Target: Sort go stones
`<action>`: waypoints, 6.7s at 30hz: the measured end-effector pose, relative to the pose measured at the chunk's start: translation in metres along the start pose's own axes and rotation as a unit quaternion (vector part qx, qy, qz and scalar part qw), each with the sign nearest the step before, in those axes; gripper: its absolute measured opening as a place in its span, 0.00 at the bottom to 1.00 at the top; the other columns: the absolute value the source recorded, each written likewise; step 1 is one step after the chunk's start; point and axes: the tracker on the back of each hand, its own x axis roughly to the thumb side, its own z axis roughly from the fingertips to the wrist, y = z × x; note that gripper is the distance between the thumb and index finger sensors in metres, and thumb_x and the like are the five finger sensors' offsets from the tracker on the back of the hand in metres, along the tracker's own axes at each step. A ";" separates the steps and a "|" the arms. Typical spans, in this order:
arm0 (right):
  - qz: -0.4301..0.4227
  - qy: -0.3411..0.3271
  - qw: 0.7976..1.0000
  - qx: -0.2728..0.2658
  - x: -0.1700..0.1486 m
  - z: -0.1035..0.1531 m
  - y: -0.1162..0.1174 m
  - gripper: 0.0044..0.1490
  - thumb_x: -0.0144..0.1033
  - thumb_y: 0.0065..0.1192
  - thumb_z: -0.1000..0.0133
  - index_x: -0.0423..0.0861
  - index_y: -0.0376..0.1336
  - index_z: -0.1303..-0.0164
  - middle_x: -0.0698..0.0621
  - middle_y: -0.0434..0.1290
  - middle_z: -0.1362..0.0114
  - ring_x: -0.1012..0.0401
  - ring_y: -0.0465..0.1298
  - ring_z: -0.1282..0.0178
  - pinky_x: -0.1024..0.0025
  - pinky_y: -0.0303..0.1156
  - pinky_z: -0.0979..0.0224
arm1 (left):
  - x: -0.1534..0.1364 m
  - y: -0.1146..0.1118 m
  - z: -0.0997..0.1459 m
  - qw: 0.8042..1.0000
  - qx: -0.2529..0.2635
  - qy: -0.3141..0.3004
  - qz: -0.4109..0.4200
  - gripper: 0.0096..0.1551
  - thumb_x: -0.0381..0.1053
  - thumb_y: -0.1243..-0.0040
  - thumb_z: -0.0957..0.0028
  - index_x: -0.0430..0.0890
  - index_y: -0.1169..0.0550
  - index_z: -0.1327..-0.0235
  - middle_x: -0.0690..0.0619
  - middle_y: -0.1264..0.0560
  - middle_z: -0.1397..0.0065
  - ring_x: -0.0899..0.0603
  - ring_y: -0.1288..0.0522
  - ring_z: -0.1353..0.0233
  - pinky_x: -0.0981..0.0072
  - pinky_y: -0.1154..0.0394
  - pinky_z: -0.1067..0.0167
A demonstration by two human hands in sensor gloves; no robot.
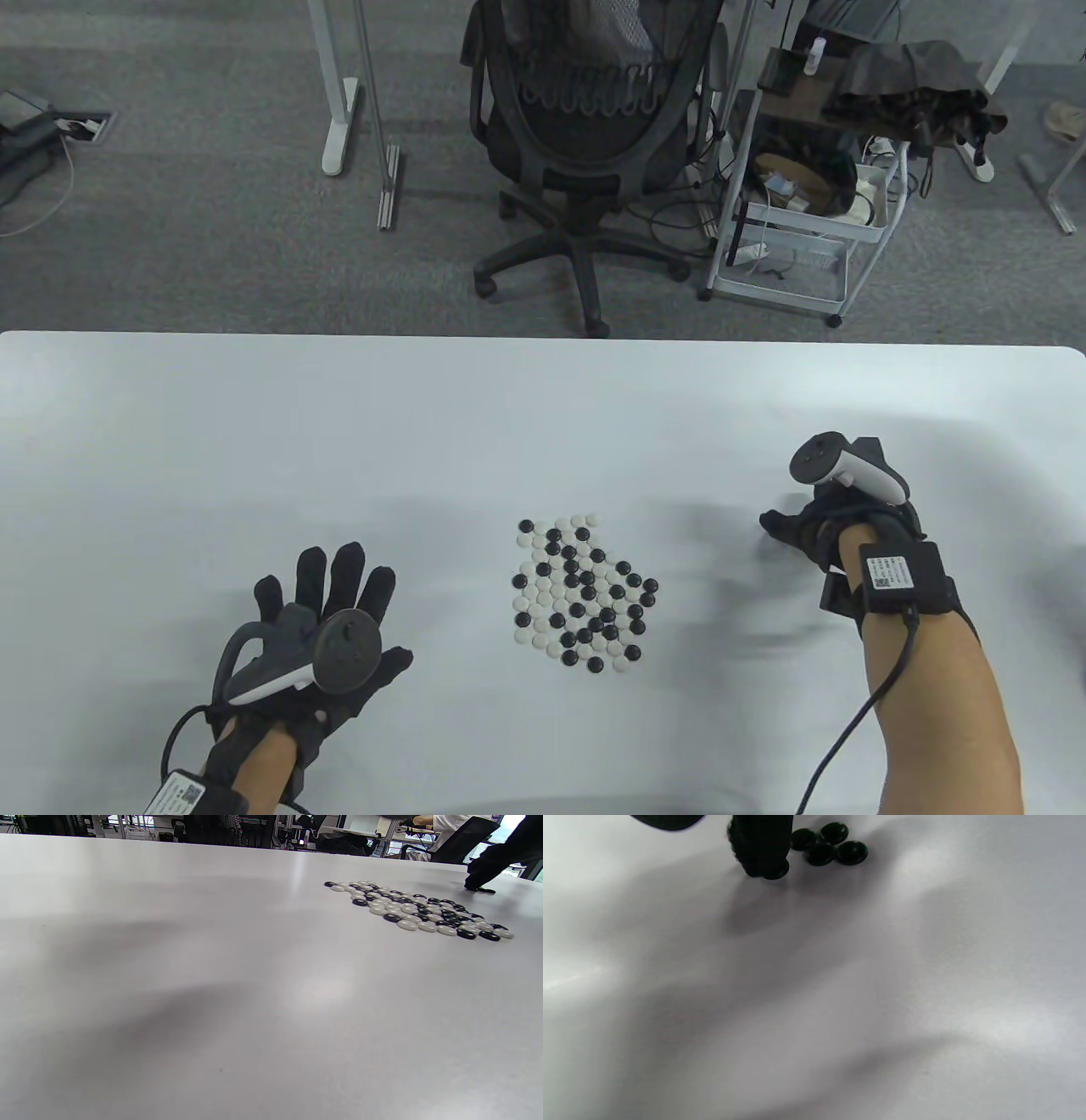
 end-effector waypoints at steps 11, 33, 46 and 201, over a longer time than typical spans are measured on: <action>0.004 -0.040 0.999 -0.011 0.019 0.014 -0.005 0.43 0.59 0.40 0.42 0.49 0.58 0.19 0.34 0.26 0.17 0.32 0.20 0.26 0.18 0.25 0.35 | 0.000 -0.001 -0.001 1.000 -0.004 0.000 -0.001 0.49 0.66 0.68 0.34 0.41 0.64 0.13 0.28 0.77 0.16 0.19 0.78 0.25 0.11 0.74 0.42; 0.178 -0.194 0.959 0.105 0.131 0.038 0.076 0.43 0.59 0.40 0.42 0.52 0.53 0.17 0.34 0.24 0.18 0.32 0.20 0.26 0.18 0.25 0.35 | -0.001 0.001 0.002 1.000 0.015 -0.001 -0.001 0.49 0.66 0.68 0.34 0.41 0.64 0.13 0.28 0.77 0.16 0.19 0.78 0.25 0.12 0.74 0.41; 0.093 -0.078 0.990 0.073 0.012 0.037 0.043 0.38 0.57 0.44 0.40 0.54 0.56 0.19 0.34 0.24 0.18 0.32 0.20 0.26 0.18 0.25 0.35 | -0.001 -0.001 0.000 1.000 0.010 -0.003 -0.008 0.49 0.66 0.68 0.34 0.41 0.64 0.13 0.28 0.77 0.16 0.19 0.78 0.25 0.12 0.74 0.42; 0.069 -0.164 0.981 0.073 0.112 0.036 0.030 0.42 0.58 0.41 0.41 0.49 0.60 0.19 0.34 0.25 0.17 0.32 0.19 0.27 0.19 0.24 0.36 | -0.004 0.001 0.004 1.000 0.015 0.006 0.002 0.49 0.66 0.68 0.34 0.41 0.64 0.13 0.28 0.77 0.16 0.19 0.78 0.25 0.12 0.74 0.42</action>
